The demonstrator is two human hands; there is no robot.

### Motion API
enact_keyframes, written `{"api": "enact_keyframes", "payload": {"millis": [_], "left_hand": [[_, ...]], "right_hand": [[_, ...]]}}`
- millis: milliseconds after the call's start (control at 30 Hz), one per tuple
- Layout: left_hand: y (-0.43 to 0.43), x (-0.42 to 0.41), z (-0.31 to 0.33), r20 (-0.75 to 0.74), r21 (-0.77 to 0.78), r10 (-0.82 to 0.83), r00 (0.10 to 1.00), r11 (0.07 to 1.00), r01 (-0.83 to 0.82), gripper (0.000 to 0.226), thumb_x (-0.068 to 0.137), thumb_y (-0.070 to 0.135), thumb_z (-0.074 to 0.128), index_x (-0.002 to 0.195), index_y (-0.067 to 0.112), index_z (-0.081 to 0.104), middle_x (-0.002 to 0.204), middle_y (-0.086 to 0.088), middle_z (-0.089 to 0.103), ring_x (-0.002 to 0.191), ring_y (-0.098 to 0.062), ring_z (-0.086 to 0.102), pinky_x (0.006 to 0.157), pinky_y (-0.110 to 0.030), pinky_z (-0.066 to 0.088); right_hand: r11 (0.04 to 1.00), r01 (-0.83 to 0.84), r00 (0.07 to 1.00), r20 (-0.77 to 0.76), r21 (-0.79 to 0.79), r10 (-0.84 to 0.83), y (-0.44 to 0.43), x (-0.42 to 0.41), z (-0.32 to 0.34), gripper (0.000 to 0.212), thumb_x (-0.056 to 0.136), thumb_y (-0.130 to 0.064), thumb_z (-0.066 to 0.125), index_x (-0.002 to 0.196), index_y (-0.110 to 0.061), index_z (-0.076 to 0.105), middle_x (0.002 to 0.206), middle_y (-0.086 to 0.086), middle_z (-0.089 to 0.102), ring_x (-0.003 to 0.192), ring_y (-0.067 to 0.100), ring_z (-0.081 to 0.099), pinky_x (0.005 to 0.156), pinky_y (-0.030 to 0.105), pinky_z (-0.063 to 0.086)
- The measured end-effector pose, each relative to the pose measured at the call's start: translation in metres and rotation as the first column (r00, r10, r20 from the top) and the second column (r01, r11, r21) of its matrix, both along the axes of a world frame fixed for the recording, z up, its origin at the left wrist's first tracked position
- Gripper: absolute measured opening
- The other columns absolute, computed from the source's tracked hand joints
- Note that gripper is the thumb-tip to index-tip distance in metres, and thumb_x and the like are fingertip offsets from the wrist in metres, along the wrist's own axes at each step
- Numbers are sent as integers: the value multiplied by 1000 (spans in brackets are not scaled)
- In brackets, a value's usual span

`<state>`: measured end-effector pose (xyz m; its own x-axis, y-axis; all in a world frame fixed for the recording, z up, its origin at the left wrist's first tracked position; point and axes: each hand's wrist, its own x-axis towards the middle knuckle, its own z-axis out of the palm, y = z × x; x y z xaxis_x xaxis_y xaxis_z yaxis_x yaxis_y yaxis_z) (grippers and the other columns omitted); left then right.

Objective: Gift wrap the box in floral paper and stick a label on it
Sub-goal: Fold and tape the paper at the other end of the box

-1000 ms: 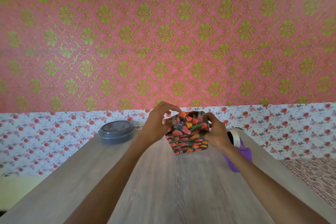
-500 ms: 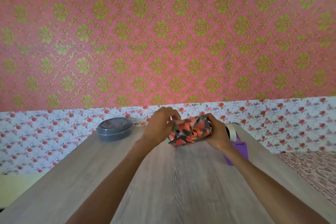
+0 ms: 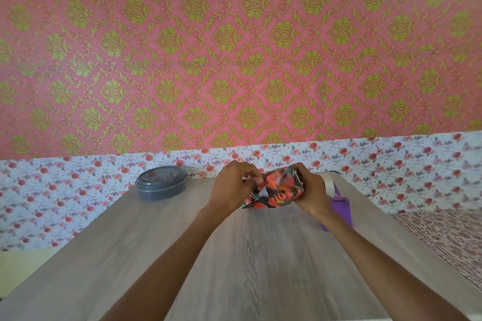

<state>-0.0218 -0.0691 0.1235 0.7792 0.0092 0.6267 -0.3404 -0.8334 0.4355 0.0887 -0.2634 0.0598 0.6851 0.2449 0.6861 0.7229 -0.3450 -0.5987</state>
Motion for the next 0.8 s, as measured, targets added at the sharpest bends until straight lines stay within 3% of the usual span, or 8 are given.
{"api": "enact_keyframes", "payload": {"millis": [67, 167, 333, 433, 567, 633, 700, 800], "left_hand": [[-1, -1, -1, 50, -116, 23, 998, 993, -17, 23, 84, 3, 67, 74, 24, 70, 76, 14, 66, 74, 1, 60, 67, -17, 46], [1, -4, -1, 124, -329, 4, 992, 944, 37, 24, 87, -5, 63, 77, 16, 67, 76, 8, 68, 67, 6, 63, 68, -4, 44], [-1, -3, -5, 104, -349, -35, 994, 934, 70, 24, 89, -2, 64, 82, 20, 65, 82, 12, 68, 78, 8, 60, 67, -4, 43], [-1, -8, 0, 168, -291, -105, 980, 945, 151, 25, 88, -2, 64, 97, 20, 64, 98, 15, 67, 89, 2, 60, 76, -6, 44], [-2, -14, 17, 188, -42, -323, 928, 941, 336, 30, 92, -2, 60, 107, 23, 67, 113, 12, 65, 110, -6, 57, 95, -22, 44], [-5, -15, 24, 153, 135, -378, 913, 923, 360, 37, 90, -7, 58, 106, 23, 71, 117, 7, 63, 113, -13, 56, 93, -30, 46], [-8, -17, 28, 133, 392, -304, 944, 890, 231, 51, 81, -11, 58, 105, 32, 71, 127, 6, 55, 115, -17, 51, 83, -36, 47], [-8, -22, 30, 200, 659, -123, 972, 751, -41, 60, 64, -13, 66, 103, 34, 69, 137, 0, 49, 119, -25, 46, 81, -43, 49]], "right_hand": [[1000, 19, 1000, -20, 13, -18, -2, 4, -3, 48, 64, -11, 89, 98, -19, 57, 77, -13, 68, 70, -6, 63, 59, 14, 48], [996, 50, 996, -84, 74, -44, -6, 6, -8, 57, 62, -9, 92, 110, -12, 61, 87, -10, 69, 79, 2, 64, 69, 9, 49], [992, 84, 994, -81, 90, -77, -9, 9, -13, 54, 63, -2, 89, 110, -5, 63, 85, -13, 66, 81, 9, 66, 69, 5, 46], [994, 69, 994, -86, 88, -61, -9, 8, -14, 52, 60, 0, 90, 102, -6, 62, 83, -14, 67, 75, -7, 64, 68, 11, 49], [997, 74, 996, -44, 18, -73, -9, 11, -11, 42, 64, -7, 88, 93, -10, 58, 75, -2, 69, 68, 4, 63, 59, 30, 46], [997, 74, 997, -30, -9, -74, -6, 11, -7, 39, 67, -10, 87, 89, -15, 55, 69, -1, 66, 61, 7, 58, 53, 25, 40], [999, 50, 998, -22, -19, -51, -3, 12, -6, 37, 69, -12, 86, 87, -17, 53, 65, -4, 62, 58, 2, 53, 51, 19, 35], [1000, 27, 999, -47, -4, -27, -2, 14, -5, 35, 69, -20, 82, 88, -22, 53, 65, -9, 59, 60, -2, 54, 55, 32, 45]]}}
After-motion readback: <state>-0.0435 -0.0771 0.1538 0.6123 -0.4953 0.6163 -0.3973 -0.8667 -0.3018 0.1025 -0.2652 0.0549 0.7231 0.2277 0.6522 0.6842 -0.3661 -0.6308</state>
